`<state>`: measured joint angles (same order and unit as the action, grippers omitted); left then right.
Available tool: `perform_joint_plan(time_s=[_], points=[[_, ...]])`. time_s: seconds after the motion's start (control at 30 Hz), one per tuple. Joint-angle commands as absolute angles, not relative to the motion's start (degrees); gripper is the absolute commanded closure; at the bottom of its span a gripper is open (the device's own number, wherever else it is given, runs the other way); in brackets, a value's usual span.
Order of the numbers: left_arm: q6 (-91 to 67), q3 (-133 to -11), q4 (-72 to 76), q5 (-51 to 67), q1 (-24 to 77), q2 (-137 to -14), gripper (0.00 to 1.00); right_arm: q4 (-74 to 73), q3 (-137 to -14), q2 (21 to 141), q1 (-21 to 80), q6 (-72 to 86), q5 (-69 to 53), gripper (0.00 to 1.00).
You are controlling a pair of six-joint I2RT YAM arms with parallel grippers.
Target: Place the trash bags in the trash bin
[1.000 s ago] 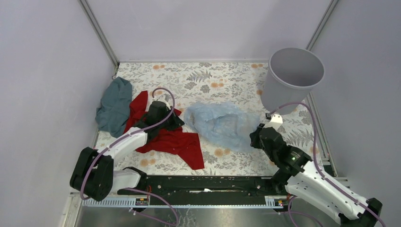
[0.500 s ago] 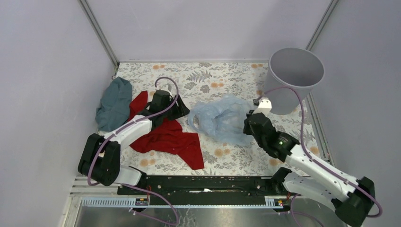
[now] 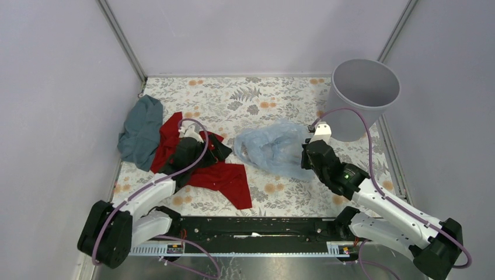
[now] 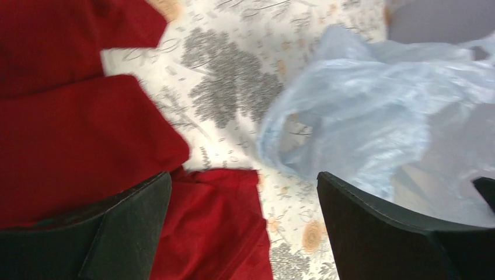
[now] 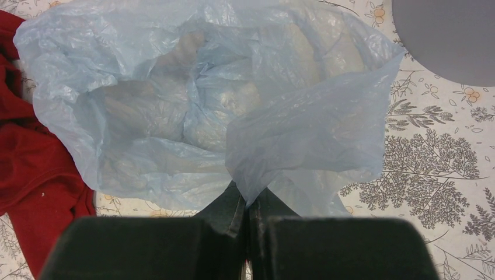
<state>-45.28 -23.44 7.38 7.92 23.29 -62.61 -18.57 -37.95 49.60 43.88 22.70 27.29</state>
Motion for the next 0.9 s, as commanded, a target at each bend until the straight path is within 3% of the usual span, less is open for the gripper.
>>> perform_joint_plan(time_s=[0.0, 0.1, 0.23, 0.5, 0.77, 0.87], points=[[-42.56, -23.59, 12.38, 5.45, 26.31, -60.22, 0.01, -18.06, -39.83, 48.46, 43.62, 21.57, 27.53, 1.0], [-41.5, -25.77, 12.15, 4.53, 28.23, -64.21, 0.02, -18.08, -39.55, 48.34, 43.64, 21.66, 27.34, 1.0], [-40.23, -29.54, 14.08, 5.59, 28.26, -70.93, 0.26, -18.19, -39.44, 47.81, 43.65, 21.75, 27.79, 1.0], [-40.95, -36.59, 18.84, 12.95, 28.3, -84.03, 0.29, -18.76, -38.68, 47.36, 43.6, 22.05, 28.21, 1.0], [-43.86, -40.75, 17.69, 13.12, 28.39, -92.11, 0.45, -18.63, -38.86, 47.58, 43.6, 22.15, 28.99, 1.0], [-43.58, -42.49, 15.9, 12.18, 28.29, -93.11, 0.62, -17.15, -38.1, 47.91, 43.64, 22.11, 29.1, 1.0]])
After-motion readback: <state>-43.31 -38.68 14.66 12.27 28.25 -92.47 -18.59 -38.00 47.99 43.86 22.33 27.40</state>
